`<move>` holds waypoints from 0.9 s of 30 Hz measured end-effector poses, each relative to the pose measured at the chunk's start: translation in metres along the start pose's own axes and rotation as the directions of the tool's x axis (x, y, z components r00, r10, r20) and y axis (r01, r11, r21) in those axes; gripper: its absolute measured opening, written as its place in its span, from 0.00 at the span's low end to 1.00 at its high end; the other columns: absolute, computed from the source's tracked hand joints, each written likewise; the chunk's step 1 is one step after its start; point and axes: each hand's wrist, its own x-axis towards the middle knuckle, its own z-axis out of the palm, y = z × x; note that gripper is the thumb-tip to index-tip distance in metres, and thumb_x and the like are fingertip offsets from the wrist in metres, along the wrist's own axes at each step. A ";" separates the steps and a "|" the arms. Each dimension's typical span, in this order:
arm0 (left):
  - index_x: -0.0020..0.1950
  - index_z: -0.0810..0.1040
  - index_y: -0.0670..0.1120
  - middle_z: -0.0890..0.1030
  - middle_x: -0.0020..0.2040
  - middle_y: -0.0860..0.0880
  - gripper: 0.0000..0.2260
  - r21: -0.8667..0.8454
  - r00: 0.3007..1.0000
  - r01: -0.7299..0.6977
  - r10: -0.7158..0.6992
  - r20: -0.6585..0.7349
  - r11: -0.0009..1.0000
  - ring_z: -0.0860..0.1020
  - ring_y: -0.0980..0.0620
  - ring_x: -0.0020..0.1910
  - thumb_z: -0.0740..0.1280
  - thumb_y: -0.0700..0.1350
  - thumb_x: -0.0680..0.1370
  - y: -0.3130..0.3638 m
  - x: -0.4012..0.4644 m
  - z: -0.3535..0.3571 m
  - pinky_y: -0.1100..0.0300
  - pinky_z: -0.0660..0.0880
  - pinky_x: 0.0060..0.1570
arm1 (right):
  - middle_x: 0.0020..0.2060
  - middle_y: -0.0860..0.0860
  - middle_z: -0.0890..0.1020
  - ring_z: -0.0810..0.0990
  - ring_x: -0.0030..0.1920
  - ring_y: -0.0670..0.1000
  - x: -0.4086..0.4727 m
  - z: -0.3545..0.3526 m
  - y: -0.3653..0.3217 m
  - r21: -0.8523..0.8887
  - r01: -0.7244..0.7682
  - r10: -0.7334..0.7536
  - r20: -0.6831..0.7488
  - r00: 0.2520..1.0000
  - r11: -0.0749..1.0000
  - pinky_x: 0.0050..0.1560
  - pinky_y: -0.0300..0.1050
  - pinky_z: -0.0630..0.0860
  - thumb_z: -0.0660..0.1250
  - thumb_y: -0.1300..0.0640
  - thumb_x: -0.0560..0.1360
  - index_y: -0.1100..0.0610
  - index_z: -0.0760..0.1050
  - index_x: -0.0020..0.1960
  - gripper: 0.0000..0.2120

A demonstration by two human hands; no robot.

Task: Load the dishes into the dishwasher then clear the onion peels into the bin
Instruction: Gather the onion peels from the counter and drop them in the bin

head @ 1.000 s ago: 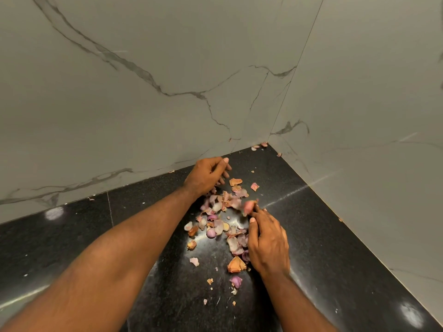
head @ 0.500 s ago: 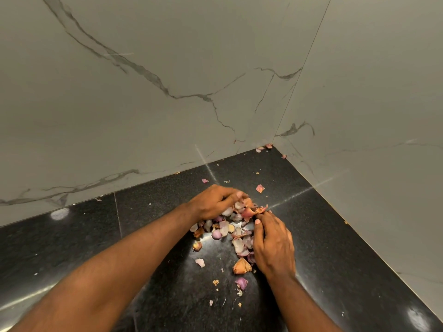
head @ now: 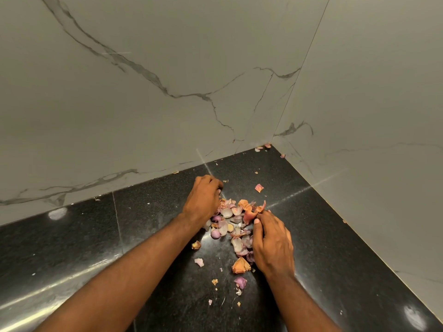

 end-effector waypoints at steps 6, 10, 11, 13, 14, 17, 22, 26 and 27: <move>0.67 0.77 0.44 0.76 0.62 0.45 0.17 -0.018 0.961 0.274 -0.275 -0.027 0.961 0.76 0.48 0.62 0.73 0.46 0.80 -0.018 0.016 -0.027 0.55 0.75 0.64 | 0.61 0.36 0.78 0.71 0.67 0.41 -0.001 -0.002 -0.001 0.015 0.005 -0.004 -0.006 1.000 1.000 0.71 0.52 0.67 0.50 0.43 0.85 0.40 0.75 0.62 0.16; 0.53 0.83 0.46 0.83 0.49 0.49 0.07 -0.063 0.943 0.332 -0.331 0.029 0.941 0.82 0.51 0.50 0.76 0.46 0.78 -0.023 0.026 -0.030 0.55 0.80 0.53 | 0.60 0.35 0.76 0.71 0.65 0.40 -0.001 -0.001 0.000 0.012 0.009 -0.009 -0.010 1.000 1.000 0.71 0.52 0.67 0.53 0.47 0.86 0.40 0.75 0.62 0.12; 0.51 0.83 0.47 0.83 0.46 0.50 0.05 -0.070 0.942 0.336 -0.335 0.035 0.939 0.82 0.52 0.47 0.76 0.45 0.78 -0.022 0.027 -0.032 0.54 0.80 0.52 | 0.59 0.35 0.76 0.71 0.63 0.40 0.000 -0.001 0.000 0.013 0.010 -0.010 -0.010 1.000 1.000 0.70 0.51 0.67 0.54 0.47 0.86 0.40 0.75 0.61 0.11; 0.48 0.83 0.47 0.83 0.43 0.51 0.03 -0.058 0.938 0.346 -0.343 0.049 0.937 0.81 0.53 0.45 0.75 0.45 0.79 -0.019 0.029 -0.034 0.53 0.80 0.51 | 0.58 0.34 0.75 0.69 0.61 0.37 -0.001 0.000 0.000 0.014 0.012 -0.012 -0.010 1.000 1.000 0.69 0.48 0.66 0.55 0.48 0.86 0.40 0.76 0.60 0.11; 0.48 0.83 0.47 0.83 0.43 0.52 0.03 -0.032 0.936 0.347 -0.343 0.078 0.937 0.82 0.53 0.45 0.74 0.46 0.79 -0.017 0.030 -0.036 0.53 0.80 0.52 | 0.57 0.34 0.75 0.68 0.60 0.37 -0.001 0.000 0.000 0.014 0.012 -0.012 -0.012 1.000 1.000 0.68 0.48 0.65 0.55 0.48 0.86 0.40 0.76 0.60 0.11; 0.50 0.85 0.51 0.85 0.47 0.54 0.06 0.036 0.880 0.226 -0.220 0.420 0.973 0.82 0.55 0.51 0.75 0.51 0.77 -0.012 0.036 -0.044 0.53 0.77 0.59 | 0.59 0.35 0.76 0.70 0.62 0.38 0.000 0.000 0.001 0.019 0.011 -0.011 -0.010 1.000 1.000 0.69 0.50 0.66 0.55 0.47 0.86 0.40 0.75 0.61 0.11; 0.49 0.88 0.51 0.88 0.46 0.55 0.13 -0.145 0.807 0.245 -0.119 0.578 0.959 0.84 0.57 0.48 0.70 0.58 0.81 -0.008 0.045 -0.060 0.59 0.73 0.54 | 0.61 0.37 0.78 0.71 0.66 0.41 0.000 0.002 0.002 0.019 0.003 -0.003 -0.008 1.000 1.000 0.71 0.53 0.67 0.55 0.47 0.86 0.40 0.75 0.62 0.12; 0.59 0.82 0.53 0.81 0.52 0.53 0.08 -0.043 0.934 0.172 -0.149 0.324 0.984 0.79 0.55 0.52 0.72 0.51 0.80 -0.007 0.044 -0.037 0.51 0.77 0.60 | 0.58 0.34 0.75 0.70 0.62 0.39 -0.001 0.001 0.001 0.033 0.018 -0.017 -0.013 1.000 0.999 0.70 0.52 0.68 0.55 0.48 0.86 0.39 0.74 0.60 0.10; 0.63 0.81 0.55 0.79 0.55 0.52 0.11 -0.024 0.936 0.144 -0.128 0.328 0.989 0.78 0.53 0.56 0.72 0.49 0.80 -0.007 0.043 -0.031 0.50 0.76 0.63 | 0.58 0.35 0.76 0.70 0.63 0.39 -0.001 0.001 0.000 0.030 0.019 -0.019 -0.013 1.000 0.999 0.70 0.52 0.68 0.55 0.48 0.86 0.40 0.74 0.60 0.10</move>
